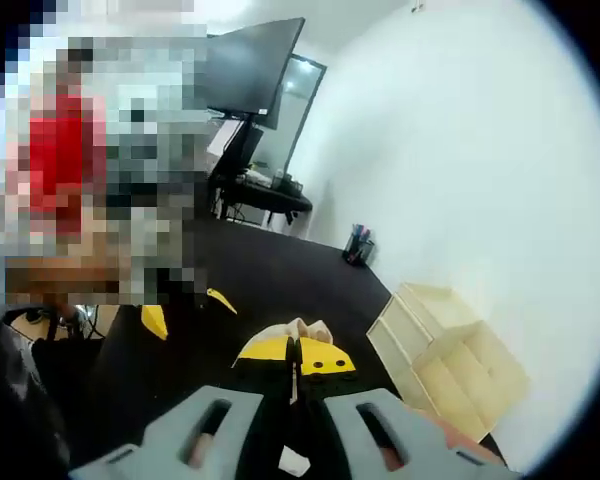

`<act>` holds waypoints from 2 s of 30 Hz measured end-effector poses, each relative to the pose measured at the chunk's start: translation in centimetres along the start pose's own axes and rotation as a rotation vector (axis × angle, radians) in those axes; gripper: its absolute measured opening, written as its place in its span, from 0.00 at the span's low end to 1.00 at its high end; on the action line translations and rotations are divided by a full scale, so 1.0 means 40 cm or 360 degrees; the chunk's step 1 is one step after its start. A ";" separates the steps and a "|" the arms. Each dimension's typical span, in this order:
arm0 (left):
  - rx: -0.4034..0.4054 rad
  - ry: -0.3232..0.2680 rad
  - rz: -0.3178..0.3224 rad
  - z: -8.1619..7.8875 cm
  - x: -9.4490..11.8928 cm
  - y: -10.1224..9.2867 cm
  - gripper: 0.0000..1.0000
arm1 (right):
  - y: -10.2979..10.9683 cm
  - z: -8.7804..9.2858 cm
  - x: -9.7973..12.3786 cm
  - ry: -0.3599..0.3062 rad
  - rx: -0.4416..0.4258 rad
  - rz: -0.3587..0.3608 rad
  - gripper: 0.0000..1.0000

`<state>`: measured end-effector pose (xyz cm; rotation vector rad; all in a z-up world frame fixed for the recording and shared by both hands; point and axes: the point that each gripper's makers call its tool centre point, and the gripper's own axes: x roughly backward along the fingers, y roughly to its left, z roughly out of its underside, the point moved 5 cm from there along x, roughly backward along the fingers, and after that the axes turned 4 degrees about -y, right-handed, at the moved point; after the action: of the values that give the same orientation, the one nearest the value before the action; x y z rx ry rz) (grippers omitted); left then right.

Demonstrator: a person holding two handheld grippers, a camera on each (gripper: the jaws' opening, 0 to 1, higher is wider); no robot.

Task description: Open the drawer, pick up the cosmetic bottles from the table one by one, place them into the drawer, release the gripper, close the drawer, and move the gripper away

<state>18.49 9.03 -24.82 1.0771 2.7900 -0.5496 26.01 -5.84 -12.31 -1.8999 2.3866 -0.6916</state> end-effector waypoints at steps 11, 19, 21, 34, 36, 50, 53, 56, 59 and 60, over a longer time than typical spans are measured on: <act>0.0112 -0.0046 0.0352 -0.036 -0.037 -0.072 0.78 | 0.037 -0.037 0.031 -0.0071 0.0122 -0.0088 0.00; 0.0345 -0.0130 0.0691 -0.065 -0.042 -0.132 0.79 | 0.074 -0.054 0.042 -0.0138 0.0115 -0.0241 0.00; 0.0348 -0.0101 0.0728 -0.061 -0.046 -0.138 0.79 | 0.082 -0.056 0.040 -0.0144 0.0110 -0.0269 0.00; 0.0472 -0.0067 0.0890 -0.060 -0.062 -0.140 0.77 | 0.113 -0.057 0.035 -0.0145 0.0098 -0.0375 0.00; 0.0460 -0.0045 0.0899 -0.061 -0.066 -0.142 0.77 | 0.115 -0.057 0.034 -0.0146 0.0094 -0.0391 0.00; 0.0368 0.0199 0.1054 -0.016 -0.117 -0.176 0.67 | 0.131 -0.049 0.029 -0.0189 -0.0020 -0.0572 0.00; 0.0372 0.0248 0.1094 0.001 -0.119 -0.183 0.61 | 0.131 -0.044 0.021 -0.0195 -0.0062 -0.0615 0.00; 0.0371 0.0247 0.1092 0.008 -0.124 -0.179 0.61 | 0.140 -0.036 0.010 -0.0189 -0.0093 -0.0657 0.00; 0.0375 0.0243 0.1090 0.009 -0.128 -0.168 0.61 | 0.144 -0.032 0.003 -0.0186 -0.0111 -0.0676 0.00; 0.0376 0.0246 0.1094 0.009 -0.128 -0.168 0.61 | 0.145 -0.032 0.003 -0.0187 -0.0115 -0.0684 0.00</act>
<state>17.81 1.08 -22.06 2.0665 2.2591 -0.7249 20.27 -4.58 -13.14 -2.4394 1.9756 -0.4896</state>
